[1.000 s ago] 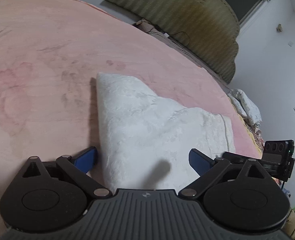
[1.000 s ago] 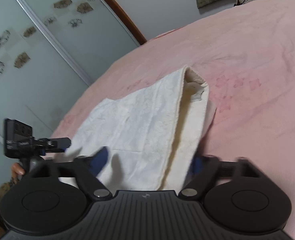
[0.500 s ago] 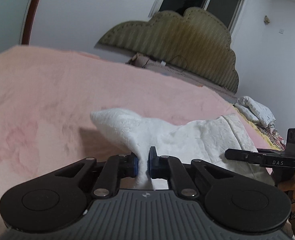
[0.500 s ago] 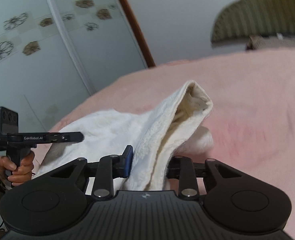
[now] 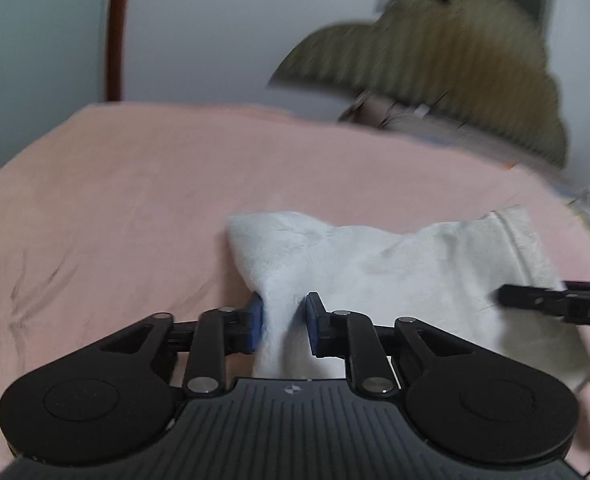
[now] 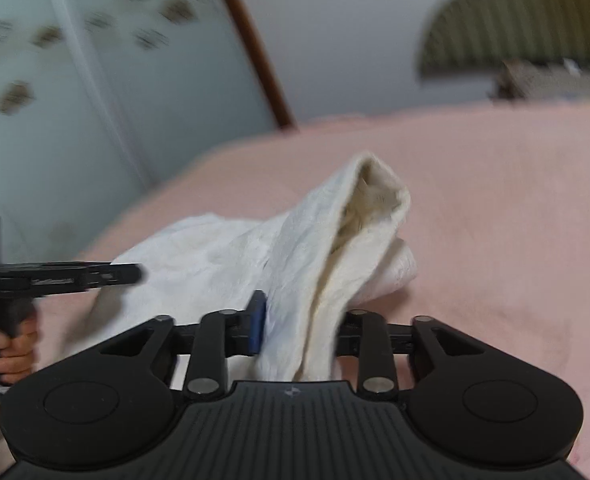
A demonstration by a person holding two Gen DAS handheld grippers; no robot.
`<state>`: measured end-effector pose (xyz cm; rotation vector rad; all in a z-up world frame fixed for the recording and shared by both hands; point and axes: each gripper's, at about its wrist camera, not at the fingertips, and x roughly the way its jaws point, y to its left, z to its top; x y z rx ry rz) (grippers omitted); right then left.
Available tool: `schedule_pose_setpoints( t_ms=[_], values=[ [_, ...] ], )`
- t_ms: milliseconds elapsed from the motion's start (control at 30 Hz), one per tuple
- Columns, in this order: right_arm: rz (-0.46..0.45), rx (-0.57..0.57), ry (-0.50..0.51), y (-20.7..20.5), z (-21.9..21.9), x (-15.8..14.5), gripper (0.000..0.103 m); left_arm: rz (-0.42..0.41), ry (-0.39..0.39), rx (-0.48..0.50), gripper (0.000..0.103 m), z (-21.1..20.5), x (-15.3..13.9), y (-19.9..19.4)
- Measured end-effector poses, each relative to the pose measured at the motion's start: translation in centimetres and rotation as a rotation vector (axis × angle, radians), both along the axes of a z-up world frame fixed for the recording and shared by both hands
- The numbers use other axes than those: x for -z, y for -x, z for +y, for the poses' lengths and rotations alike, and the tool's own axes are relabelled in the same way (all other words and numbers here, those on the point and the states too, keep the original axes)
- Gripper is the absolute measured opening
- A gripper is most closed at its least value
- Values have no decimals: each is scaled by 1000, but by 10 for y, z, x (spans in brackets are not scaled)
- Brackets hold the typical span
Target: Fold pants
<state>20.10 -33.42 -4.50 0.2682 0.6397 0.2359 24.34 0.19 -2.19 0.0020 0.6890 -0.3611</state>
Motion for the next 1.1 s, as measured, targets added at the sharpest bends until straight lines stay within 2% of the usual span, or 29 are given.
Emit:
schedule_pose_setpoints(
  t_ms=[33,100,133,167,233,267,333,367,433,500,567,633,667,700,767,800,867,1000,1033,1067,1100],
  values=[
    [1,4,1,4,-1,3,51,-2,-28,-14,39,0,5,-1],
    [-21,22,-2,18,-2,1,52,-31,-40,-8,41,4,5,8],
    [-35,51,24,27,-1,-4,52,-40,-58,-8,49,6,2,13],
    [-59,89,66,38,3,-11,52,-46,-91,-17,53,7,-1,18],
    [-126,125,160,62,17,-27,53,-71,-140,-36,71,10,-10,32],
    [-159,104,189,73,26,-34,53,-90,-145,-30,75,11,-14,40],
    [-192,17,195,88,47,-42,53,-117,-152,4,92,14,-14,55],
    [-190,-34,189,91,56,-42,53,-121,-176,20,94,11,-11,60],
    [-139,-95,216,87,76,-35,53,-130,-271,39,94,-3,1,63],
    [-81,-71,280,80,84,-19,53,-151,-342,8,94,-10,10,66],
    [-65,0,250,83,81,-16,53,-168,-322,-28,91,-9,5,73],
    [-90,58,188,98,79,-25,53,-180,-272,-38,93,-2,-4,85],
    [-111,80,162,106,80,-31,57,-187,-251,-43,94,1,-8,91],
    [-132,98,134,117,81,-36,61,-191,-237,-47,95,4,-10,99],
    [-178,129,79,137,90,-43,86,-184,-225,-43,99,5,-11,111],
    [-198,139,60,147,96,-46,90,-176,-223,-42,99,4,-11,118],
    [-209,135,72,162,107,-50,93,-153,-230,-43,100,1,-9,130],
    [-193,104,201,186,143,-58,93,-124,-301,-84,100,-5,0,150],
    [-189,77,176,191,149,-62,93,-120,-326,-94,100,-6,4,155],
    [-188,21,62,197,151,-65,93,-115,-337,-92,100,-6,8,160],
    [-192,-62,-125,202,146,-66,93,-106,-336,-83,100,-5,11,164]
  ],
)
